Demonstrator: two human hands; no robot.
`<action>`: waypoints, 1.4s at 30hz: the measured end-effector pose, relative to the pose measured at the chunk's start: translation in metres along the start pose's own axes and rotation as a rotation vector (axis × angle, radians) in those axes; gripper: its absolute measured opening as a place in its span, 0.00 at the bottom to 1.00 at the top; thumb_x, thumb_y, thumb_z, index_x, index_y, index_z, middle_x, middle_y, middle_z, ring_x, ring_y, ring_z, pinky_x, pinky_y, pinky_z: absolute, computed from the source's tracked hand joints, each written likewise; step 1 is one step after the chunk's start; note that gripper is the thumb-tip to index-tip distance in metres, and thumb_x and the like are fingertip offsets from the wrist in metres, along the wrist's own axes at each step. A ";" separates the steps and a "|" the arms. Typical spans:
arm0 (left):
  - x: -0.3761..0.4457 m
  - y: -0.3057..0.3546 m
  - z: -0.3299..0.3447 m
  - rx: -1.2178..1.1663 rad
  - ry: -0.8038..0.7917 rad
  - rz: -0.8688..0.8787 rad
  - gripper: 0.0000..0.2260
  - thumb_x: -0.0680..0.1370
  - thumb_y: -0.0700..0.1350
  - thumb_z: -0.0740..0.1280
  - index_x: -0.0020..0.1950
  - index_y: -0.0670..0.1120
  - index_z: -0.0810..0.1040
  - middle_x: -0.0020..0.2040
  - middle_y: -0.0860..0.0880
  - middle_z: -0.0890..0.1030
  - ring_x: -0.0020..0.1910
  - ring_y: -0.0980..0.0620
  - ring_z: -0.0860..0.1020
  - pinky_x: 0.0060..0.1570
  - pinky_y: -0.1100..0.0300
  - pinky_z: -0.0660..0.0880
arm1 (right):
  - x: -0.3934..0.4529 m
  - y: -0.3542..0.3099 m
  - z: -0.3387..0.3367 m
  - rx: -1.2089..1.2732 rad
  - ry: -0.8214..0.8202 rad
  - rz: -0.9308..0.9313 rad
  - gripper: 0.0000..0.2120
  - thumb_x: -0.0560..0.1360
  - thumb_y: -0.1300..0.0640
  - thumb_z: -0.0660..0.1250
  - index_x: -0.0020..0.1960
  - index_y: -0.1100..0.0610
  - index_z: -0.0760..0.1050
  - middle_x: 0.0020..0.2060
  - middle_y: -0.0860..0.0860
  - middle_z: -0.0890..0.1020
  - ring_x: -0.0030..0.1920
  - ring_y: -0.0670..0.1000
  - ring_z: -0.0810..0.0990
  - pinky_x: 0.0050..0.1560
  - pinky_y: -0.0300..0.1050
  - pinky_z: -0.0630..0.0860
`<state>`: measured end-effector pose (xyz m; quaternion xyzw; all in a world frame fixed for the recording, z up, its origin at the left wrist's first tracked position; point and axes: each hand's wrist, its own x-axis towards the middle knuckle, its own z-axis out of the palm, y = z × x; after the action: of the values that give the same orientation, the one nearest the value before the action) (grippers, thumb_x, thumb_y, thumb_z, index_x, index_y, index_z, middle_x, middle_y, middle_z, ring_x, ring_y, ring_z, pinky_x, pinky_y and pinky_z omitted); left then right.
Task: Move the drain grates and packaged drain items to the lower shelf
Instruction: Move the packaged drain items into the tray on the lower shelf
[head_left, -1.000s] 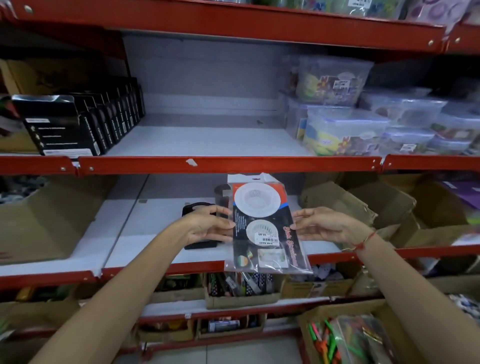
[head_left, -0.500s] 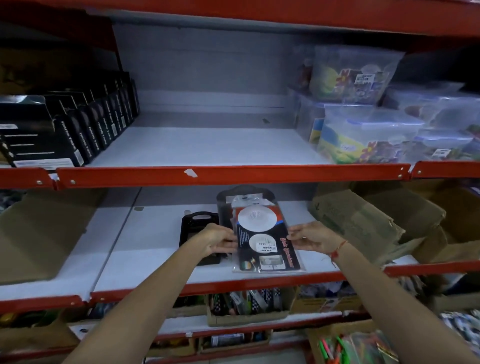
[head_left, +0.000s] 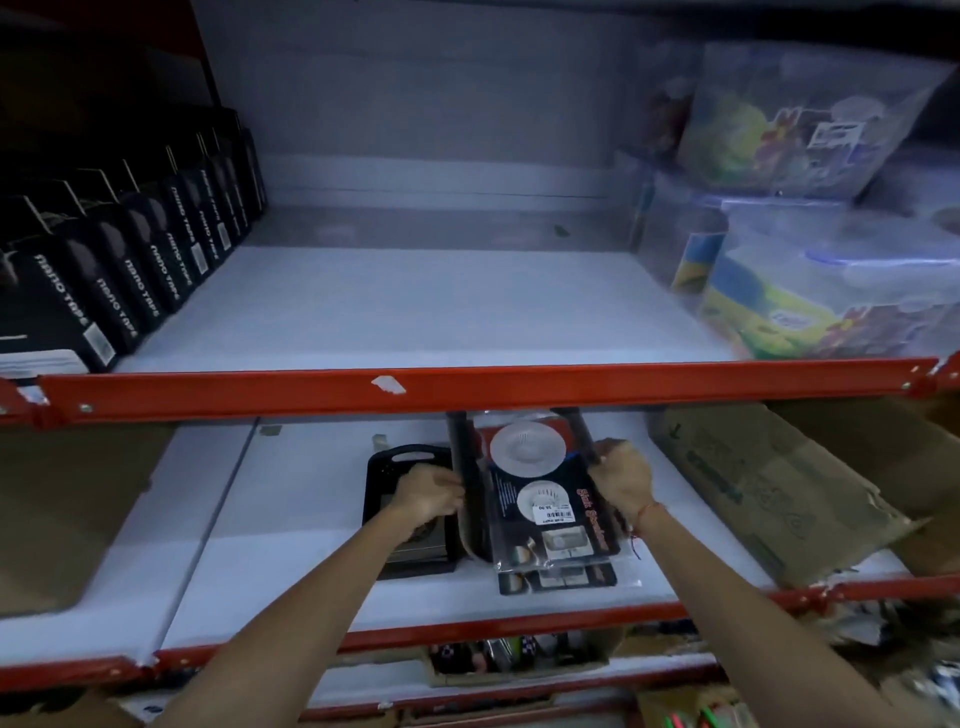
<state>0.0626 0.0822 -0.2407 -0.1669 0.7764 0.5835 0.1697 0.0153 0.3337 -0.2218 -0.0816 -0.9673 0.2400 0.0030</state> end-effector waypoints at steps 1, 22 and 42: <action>0.003 -0.008 -0.011 0.154 0.075 0.073 0.15 0.78 0.33 0.64 0.65 0.35 0.76 0.61 0.37 0.80 0.59 0.43 0.80 0.61 0.53 0.77 | 0.000 -0.012 0.004 -0.066 0.047 -0.093 0.11 0.75 0.62 0.64 0.54 0.62 0.80 0.48 0.60 0.84 0.45 0.58 0.82 0.40 0.42 0.73; 0.015 -0.084 -0.050 1.507 0.000 0.255 0.12 0.77 0.43 0.64 0.59 0.43 0.79 0.61 0.44 0.79 0.64 0.46 0.74 0.62 0.54 0.74 | -0.051 -0.117 0.142 -0.700 -0.421 -0.976 0.11 0.72 0.73 0.62 0.45 0.62 0.80 0.45 0.59 0.84 0.46 0.60 0.83 0.46 0.50 0.77; 0.011 -0.082 -0.044 1.443 0.044 0.214 0.11 0.80 0.36 0.59 0.59 0.39 0.77 0.60 0.41 0.79 0.60 0.44 0.77 0.58 0.54 0.74 | -0.051 -0.117 0.146 -0.706 -0.416 -0.924 0.10 0.73 0.73 0.60 0.49 0.65 0.78 0.47 0.62 0.83 0.49 0.62 0.81 0.45 0.53 0.78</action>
<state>0.0871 0.0172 -0.3041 0.0516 0.9831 -0.0636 0.1640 0.0411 0.1562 -0.2950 0.3984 -0.9040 -0.1098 -0.1093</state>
